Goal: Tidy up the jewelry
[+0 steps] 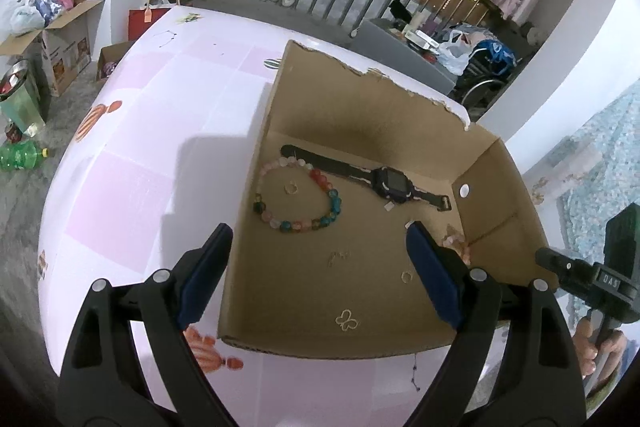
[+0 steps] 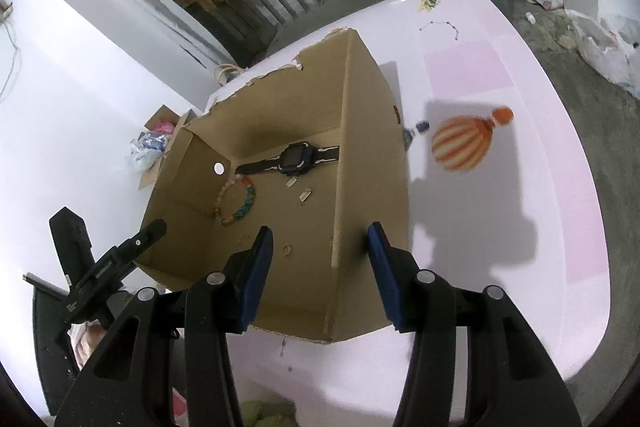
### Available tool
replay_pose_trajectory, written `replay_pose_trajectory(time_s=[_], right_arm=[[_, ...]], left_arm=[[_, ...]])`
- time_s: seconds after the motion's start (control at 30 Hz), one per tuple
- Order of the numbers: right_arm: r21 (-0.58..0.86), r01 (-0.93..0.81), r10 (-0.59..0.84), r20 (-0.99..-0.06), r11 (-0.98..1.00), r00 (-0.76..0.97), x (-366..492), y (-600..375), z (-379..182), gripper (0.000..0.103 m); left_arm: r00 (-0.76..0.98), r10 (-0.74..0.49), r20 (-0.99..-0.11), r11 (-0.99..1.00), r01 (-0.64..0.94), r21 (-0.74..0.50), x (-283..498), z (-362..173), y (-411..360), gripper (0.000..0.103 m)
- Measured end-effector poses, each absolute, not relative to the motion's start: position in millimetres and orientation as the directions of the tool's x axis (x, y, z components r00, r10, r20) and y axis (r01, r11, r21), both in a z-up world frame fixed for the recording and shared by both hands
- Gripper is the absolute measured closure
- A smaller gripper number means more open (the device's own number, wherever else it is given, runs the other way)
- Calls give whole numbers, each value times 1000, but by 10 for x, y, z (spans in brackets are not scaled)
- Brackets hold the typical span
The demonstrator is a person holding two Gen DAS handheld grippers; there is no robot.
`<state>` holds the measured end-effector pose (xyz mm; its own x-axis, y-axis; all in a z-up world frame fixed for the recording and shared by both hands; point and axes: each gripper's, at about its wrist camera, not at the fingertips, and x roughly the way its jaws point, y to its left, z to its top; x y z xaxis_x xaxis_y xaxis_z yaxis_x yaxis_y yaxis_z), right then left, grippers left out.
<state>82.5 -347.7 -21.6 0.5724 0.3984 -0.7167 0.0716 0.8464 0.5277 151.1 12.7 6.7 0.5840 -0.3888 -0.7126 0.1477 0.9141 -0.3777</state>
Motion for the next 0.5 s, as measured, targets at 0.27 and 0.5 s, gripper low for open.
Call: replay_pose_trajectory(time_s=[0.27, 0.5], right_arm=[[531, 74, 390, -702, 844, 595, 494, -3413, -232, 54], [574, 81, 416, -677, 815, 607, 405, -3455, -300, 54]], left_arm=[[608, -370, -703, 924, 161, -348, 1247, 62, 139, 20], [606, -366, -706, 927, 172, -332, 1170, -2, 153, 20]])
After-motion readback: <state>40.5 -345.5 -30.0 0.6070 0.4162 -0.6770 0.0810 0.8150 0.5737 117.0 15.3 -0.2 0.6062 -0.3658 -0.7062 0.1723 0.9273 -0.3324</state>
